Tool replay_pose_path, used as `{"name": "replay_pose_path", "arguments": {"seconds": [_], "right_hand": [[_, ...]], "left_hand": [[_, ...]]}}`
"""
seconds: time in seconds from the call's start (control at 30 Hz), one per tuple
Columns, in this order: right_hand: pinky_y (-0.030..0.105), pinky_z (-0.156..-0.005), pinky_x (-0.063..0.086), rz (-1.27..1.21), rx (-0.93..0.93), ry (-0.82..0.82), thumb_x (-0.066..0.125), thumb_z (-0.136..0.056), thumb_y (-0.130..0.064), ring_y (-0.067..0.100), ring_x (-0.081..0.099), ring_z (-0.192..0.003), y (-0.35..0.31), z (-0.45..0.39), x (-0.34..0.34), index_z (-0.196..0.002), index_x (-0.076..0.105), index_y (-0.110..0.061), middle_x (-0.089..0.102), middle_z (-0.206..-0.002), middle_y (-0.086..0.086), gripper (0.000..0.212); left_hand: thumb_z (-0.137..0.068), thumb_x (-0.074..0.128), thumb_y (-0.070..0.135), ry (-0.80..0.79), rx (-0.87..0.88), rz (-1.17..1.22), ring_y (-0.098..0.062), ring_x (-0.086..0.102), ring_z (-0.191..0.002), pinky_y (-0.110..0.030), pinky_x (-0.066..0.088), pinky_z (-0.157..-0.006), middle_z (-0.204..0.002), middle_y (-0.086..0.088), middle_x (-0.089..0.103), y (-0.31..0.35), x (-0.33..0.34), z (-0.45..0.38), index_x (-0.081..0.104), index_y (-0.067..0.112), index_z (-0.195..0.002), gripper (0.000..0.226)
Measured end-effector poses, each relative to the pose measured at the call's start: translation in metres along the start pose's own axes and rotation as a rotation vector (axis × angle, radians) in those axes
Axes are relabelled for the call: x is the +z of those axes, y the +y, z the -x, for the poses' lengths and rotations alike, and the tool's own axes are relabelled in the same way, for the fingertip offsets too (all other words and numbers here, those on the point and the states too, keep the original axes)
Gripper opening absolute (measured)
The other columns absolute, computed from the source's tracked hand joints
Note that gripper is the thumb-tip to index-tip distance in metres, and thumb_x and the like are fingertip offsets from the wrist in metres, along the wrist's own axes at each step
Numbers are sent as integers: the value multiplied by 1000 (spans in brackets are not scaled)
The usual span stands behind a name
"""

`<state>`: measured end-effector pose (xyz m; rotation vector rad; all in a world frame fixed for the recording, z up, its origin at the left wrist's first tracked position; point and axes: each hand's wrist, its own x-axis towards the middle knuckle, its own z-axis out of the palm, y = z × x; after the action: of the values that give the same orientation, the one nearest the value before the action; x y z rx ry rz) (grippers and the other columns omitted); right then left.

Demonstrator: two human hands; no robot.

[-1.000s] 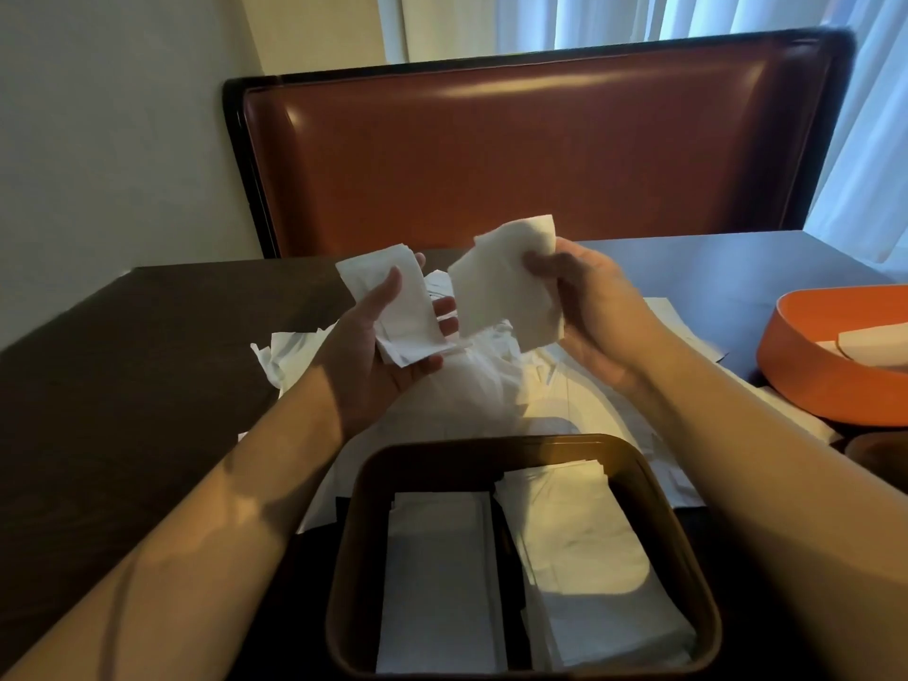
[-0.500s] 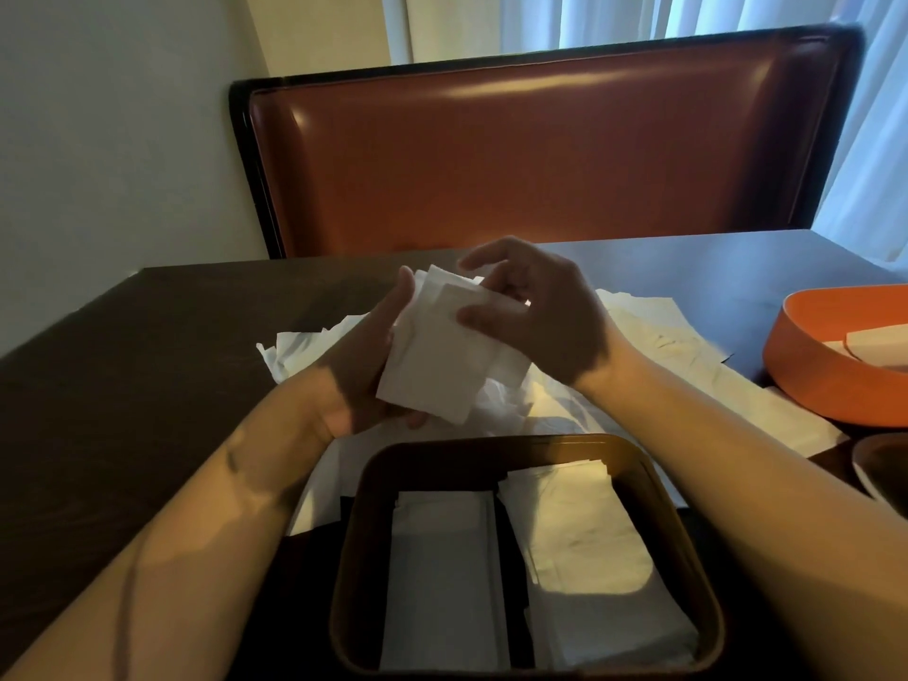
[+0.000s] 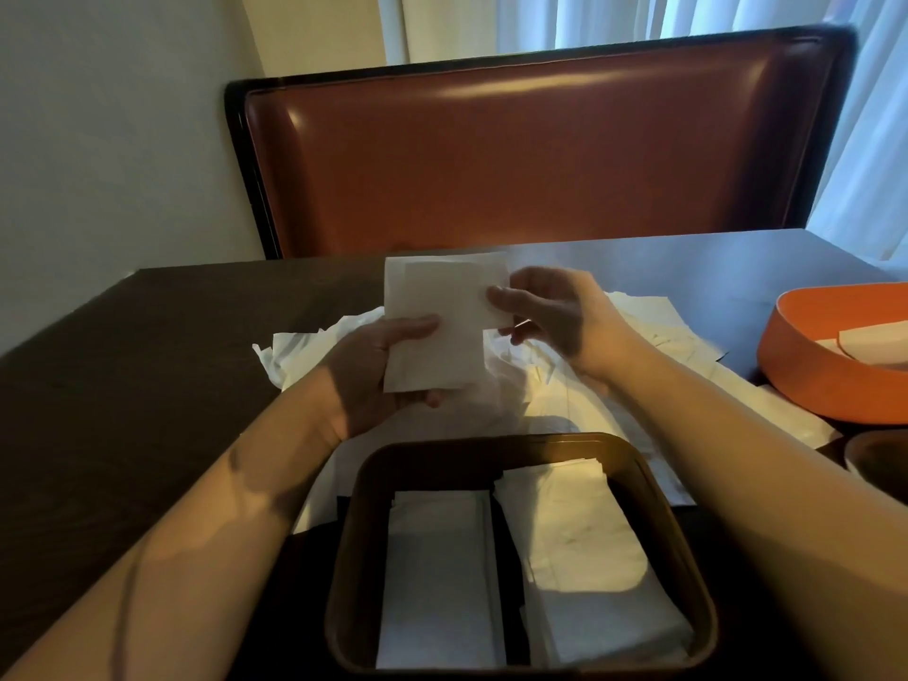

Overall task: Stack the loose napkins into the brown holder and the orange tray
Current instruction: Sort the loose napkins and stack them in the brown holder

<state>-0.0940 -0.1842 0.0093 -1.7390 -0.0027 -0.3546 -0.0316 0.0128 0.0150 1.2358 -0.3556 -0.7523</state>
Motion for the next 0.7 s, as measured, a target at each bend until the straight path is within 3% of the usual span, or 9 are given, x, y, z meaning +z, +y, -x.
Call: {"name": "replay_pose_path", "arguments": {"seconds": [0.1, 0.2, 0.33, 0.47, 0.57, 0.63, 0.7], "right_hand": [[29, -73, 58, -140, -12, 109, 60, -96, -19, 24, 69, -89, 3, -2, -1, -109, 66, -1, 72, -104, 11, 23], [34, -77, 60, -158, -61, 290, 60, -97, -18, 27, 69, -95, 3, -4, -3, -102, 65, -3, 71, -103, 12, 17], [42, -78, 61, -155, -123, 381, 64, -94, -15, 27, 70, -94, -2, -3, -5, -96, 64, -6, 71, -100, 11, 8], [36, -71, 62, -131, -173, 591, 64, -91, -10, 20, 70, -91, -5, -3, -3, -94, 65, -7, 69, -96, 2, 5], [28, -69, 59, -155, -190, 812, 61, -88, -10, 14, 67, -92, -8, -3, -11, -99, 69, -8, 67, -94, -6, 13], [29, -75, 56, -232, -143, 701, 59, -90, -8, 14, 65, -86, -12, -2, -17, -104, 71, -7, 69, -89, -5, 18], [34, -89, 52, -428, -41, 340, 59, -93, -9, 22, 62, -91, -18, 3, -17, -109, 70, -6, 71, -88, 1, 19]], "left_hand": [[-80, 59, 16, -30, -10, -53, -28, 71, -76, -30, 51, -41, -95, -16, 70, -2, 0, -1, 53, 12, -121, 42], [-78, 61, 13, 3, 1, -53, -26, 69, -71, -30, 51, -43, -107, -19, 63, -5, 3, -2, 52, 11, -122, 45], [-72, 67, 16, 100, 42, -69, -31, 63, -88, -30, 50, -43, -114, -16, 60, -6, 5, -5, 57, 13, -117, 47], [-89, 62, 6, 175, 91, -82, -24, 65, -81, -26, 50, -44, -98, -8, 66, -6, 7, -4, 61, 16, -102, 16], [-93, 61, 9, 326, 210, -94, -21, 64, -79, -25, 52, -46, -98, -6, 65, -5, 7, -8, 60, 16, -99, 10], [-93, 62, 10, 439, 313, -84, -18, 63, -77, -23, 51, -43, -100, -5, 62, -5, 4, -11, 58, 18, -98, 9], [-94, 61, 11, 467, 348, -93, -18, 63, -78, -22, 51, -42, -104, -6, 61, -6, 1, -14, 58, 17, -99, 9]]}}
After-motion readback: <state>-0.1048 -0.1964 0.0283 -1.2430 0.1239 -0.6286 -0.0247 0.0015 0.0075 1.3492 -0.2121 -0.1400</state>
